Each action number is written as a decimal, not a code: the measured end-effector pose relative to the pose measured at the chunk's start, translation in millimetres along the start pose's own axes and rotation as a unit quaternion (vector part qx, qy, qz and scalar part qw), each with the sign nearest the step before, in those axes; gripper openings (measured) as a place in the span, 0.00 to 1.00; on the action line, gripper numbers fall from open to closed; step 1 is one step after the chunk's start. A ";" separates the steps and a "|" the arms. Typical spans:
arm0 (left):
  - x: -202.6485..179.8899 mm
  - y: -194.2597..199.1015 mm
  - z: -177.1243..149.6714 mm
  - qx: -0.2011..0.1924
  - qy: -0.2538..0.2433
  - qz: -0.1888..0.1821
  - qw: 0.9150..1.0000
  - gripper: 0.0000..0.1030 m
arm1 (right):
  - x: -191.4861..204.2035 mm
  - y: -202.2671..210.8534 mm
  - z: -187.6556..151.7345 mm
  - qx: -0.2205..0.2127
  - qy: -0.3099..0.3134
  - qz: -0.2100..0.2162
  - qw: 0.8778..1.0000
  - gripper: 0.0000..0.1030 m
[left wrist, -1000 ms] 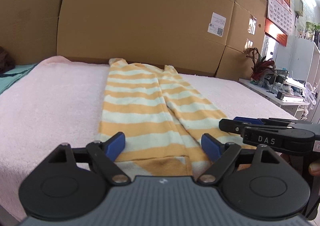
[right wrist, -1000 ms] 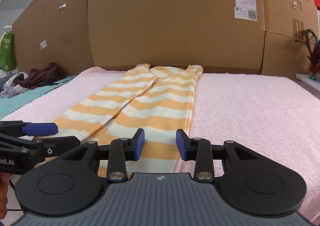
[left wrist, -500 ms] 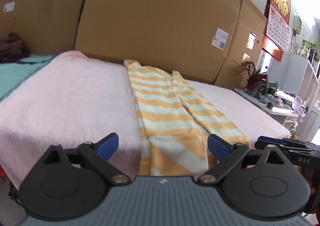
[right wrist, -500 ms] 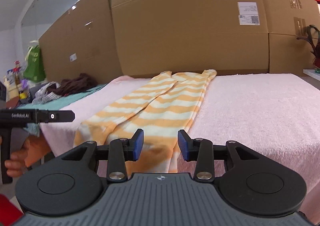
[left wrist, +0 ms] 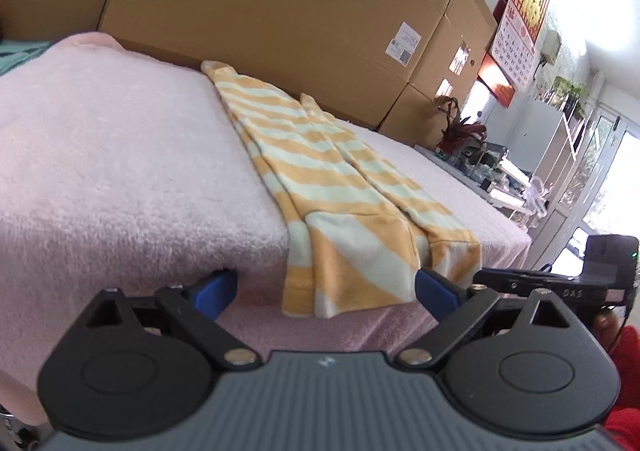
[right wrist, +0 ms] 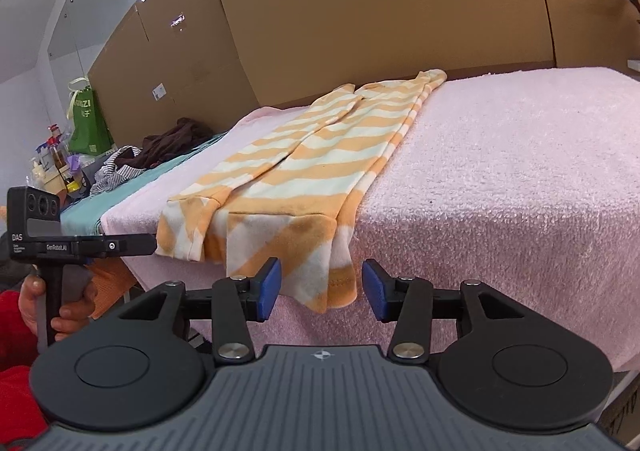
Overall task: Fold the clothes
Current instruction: 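Move the left gripper to the garment's end and pinch it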
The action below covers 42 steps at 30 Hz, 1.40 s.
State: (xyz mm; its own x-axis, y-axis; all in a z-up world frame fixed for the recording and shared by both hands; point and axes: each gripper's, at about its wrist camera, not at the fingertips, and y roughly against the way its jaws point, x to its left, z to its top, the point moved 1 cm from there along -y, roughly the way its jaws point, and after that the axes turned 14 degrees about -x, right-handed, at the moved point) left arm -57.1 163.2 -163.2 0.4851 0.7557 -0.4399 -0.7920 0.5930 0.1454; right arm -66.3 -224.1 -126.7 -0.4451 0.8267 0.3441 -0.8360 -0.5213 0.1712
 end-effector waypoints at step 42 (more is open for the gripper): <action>7.7 -33.6 6.7 0.072 0.070 -0.085 0.991 0.17 | -49.1 -24.5 2.0 0.018 -0.111 0.161 0.981 0.20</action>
State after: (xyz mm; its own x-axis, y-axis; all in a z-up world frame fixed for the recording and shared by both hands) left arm -24.3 150.9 -165.5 0.5430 0.6020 -0.5855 -0.6375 0.7493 0.1792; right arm -23.4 -252.4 -145.9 -0.5994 0.5541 0.5776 -0.6499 -0.7582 0.0528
